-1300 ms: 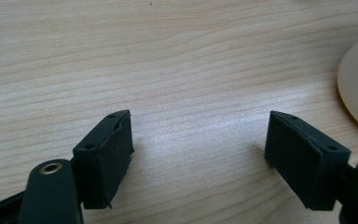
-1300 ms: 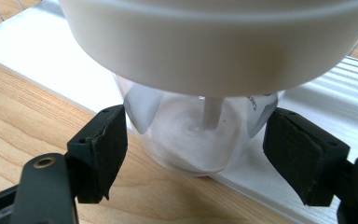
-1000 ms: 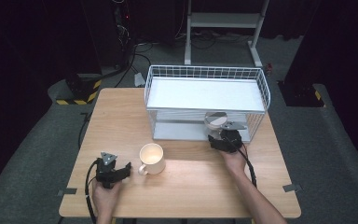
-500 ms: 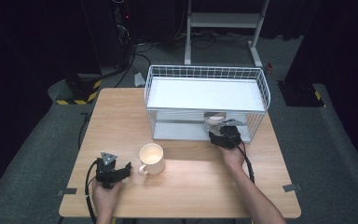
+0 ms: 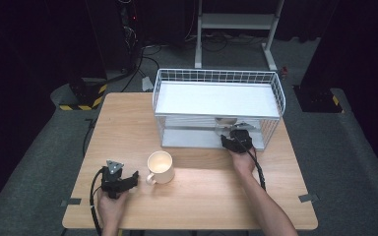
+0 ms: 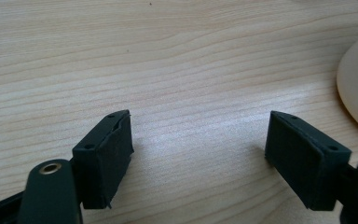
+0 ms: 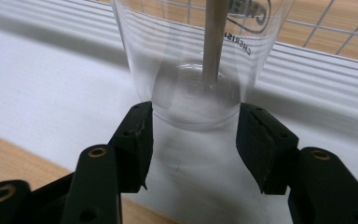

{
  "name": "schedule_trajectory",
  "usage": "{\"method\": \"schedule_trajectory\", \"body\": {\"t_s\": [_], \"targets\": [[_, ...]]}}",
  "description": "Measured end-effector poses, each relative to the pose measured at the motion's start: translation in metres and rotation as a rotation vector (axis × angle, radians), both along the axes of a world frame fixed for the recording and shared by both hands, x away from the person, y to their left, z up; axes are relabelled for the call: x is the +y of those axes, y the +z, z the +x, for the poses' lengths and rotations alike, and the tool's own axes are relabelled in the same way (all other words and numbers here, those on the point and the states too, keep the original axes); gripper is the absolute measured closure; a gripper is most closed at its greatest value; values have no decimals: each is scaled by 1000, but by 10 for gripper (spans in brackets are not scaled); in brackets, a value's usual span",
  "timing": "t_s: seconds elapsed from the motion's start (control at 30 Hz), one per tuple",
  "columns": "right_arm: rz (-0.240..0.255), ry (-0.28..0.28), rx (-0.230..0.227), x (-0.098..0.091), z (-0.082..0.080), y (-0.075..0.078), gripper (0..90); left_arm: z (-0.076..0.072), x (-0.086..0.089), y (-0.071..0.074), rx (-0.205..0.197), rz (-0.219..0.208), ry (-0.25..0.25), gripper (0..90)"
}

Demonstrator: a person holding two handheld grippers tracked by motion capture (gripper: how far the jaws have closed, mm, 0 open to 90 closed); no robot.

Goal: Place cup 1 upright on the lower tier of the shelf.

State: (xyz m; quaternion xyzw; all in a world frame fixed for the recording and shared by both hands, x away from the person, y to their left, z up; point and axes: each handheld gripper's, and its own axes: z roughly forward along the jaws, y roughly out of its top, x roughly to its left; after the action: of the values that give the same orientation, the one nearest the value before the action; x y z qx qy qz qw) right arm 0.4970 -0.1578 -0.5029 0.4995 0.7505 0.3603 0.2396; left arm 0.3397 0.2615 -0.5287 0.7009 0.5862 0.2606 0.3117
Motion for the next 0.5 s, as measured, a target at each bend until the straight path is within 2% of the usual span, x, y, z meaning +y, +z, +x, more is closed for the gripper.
{"method": "schedule_trajectory", "body": {"t_s": [0.13, 0.27, 0.37, 0.43, 0.47, 0.5], "targets": [[-24, -4, -13, 2, 1, 0, 484, 0, 0, 0, 0, -1, 0, 231], [-26, -9, -18, 2, 3, -1, 506, 0, 0, 0, 0, 0, 0, 231], [-9, -19, -11, 1, 4, -3, 521, 0, 0, 0, 0, 0, 0, 231], [-10, -23, -10, 0, 5, -3, 527, 0, 0, 0, 0, 1, 0, 231], [-25, -8, -22, -2, 6, -4, 531, 0, 0, 0, 0, 1, 0, 231], [-7, -24, -9, 0, 6, -4, 532, 0, 0, 0, 0, 1, 0, 231]]}}
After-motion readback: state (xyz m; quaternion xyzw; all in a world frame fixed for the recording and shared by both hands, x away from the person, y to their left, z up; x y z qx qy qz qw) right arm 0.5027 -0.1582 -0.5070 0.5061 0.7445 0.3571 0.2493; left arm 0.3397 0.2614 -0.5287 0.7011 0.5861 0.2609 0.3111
